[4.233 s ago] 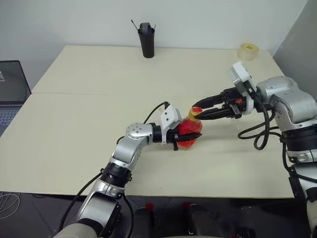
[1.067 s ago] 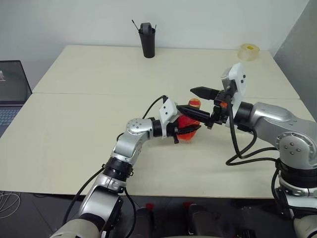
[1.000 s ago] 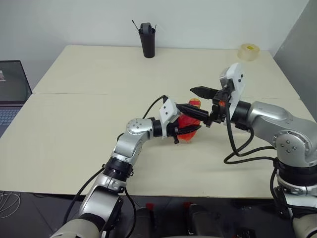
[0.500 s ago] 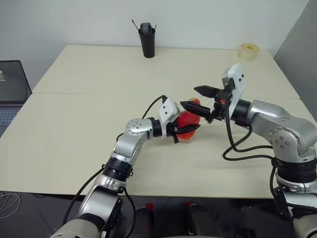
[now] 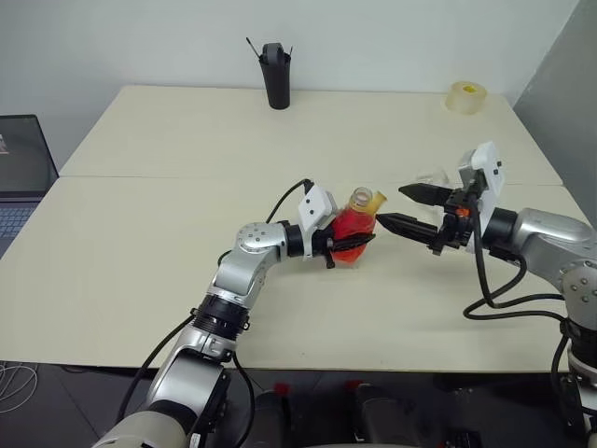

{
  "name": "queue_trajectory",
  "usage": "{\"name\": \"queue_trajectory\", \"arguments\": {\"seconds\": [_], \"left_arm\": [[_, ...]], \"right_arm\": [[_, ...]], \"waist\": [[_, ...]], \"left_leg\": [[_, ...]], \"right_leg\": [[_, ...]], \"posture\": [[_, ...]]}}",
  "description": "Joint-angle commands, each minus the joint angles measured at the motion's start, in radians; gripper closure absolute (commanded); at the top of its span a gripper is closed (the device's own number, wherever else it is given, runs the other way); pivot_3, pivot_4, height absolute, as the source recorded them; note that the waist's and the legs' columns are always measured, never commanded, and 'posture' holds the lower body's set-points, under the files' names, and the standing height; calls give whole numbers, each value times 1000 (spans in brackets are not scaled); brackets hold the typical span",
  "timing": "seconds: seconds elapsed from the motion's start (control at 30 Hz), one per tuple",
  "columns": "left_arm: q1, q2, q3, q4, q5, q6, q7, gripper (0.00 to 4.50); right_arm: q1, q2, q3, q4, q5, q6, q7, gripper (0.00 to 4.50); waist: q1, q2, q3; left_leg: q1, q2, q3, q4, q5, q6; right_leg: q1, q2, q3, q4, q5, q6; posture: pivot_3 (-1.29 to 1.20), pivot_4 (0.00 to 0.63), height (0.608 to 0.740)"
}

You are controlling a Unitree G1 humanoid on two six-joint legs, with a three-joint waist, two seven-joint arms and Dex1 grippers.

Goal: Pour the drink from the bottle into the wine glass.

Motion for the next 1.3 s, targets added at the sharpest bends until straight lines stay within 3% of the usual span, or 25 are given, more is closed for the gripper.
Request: {"name": "queue_trajectory", "arguments": {"seconds": [0.03, 0.47, 0.63, 0.83, 1.0, 1.1, 1.3], "left_arm": [[-31, -6, 27, -29, -19, -35, -10, 3207], [-32, 14, 52, 0, -12, -49, 20, 3207], [-64, 34, 147, 116, -15, -77, 92, 3207], [-155, 122, 322, 396, 0, -173, 288, 3207], [-196, 216, 396, 578, 37, -276, 423, 3215], [-192, 257, 433, 639, 61, -332, 529, 3219], [-164, 276, 470, 666, 76, -372, 653, 3224]], "right_arm": [[-16, 6, -23, -51, 49, 2, -3, 0], [-27, 53, -6, -35, 6, -25, -93, 0], [-23, 26, -42, -50, 28, -7, -102, 0], [4, 0, -40, -138, 109, 38, -98, 0], [2, 18, 17, -205, 173, 57, -95, 0], [-27, 94, 120, -226, 162, 56, -138, 0], [-94, 228, 266, -146, 22, 20, -224, 0]], "waist": [[0, 0, 0], [0, 0, 0], [0, 0, 0], [-3, 0, 0], [0, 0, 0], [1, -1, 0], [1, -2, -1]], "left_leg": [[0, 0, 0, 0, 0, 0], [0, 0, 0, 0, 0, 0], [0, 0, 0, 0, 0, 0], [0, 0, 0, 0, 0, 0], [0, 0, 0, 0, 0, 0], [0, 1, -1, 0, 0, 0], [-1, 1, -2, 1, 0, 0]], "right_leg": [[0, 0, 0, 0, 0, 0], [0, 0, 0, 0, 0, 0], [0, 0, 0, 0, 0, 0], [0, 0, -1, 0, 0, 0], [0, 0, -2, 0, 0, 0], [0, -1, -2, 0, 0, 0], [-1, -2, -4, 0, 0, 0]], "posture": [[0, 150, 740], [0, 150, 740], [0, 150, 740], [0, 150, 740], [0, 150, 740], [0, 150, 740], [0, 150, 740]]}}
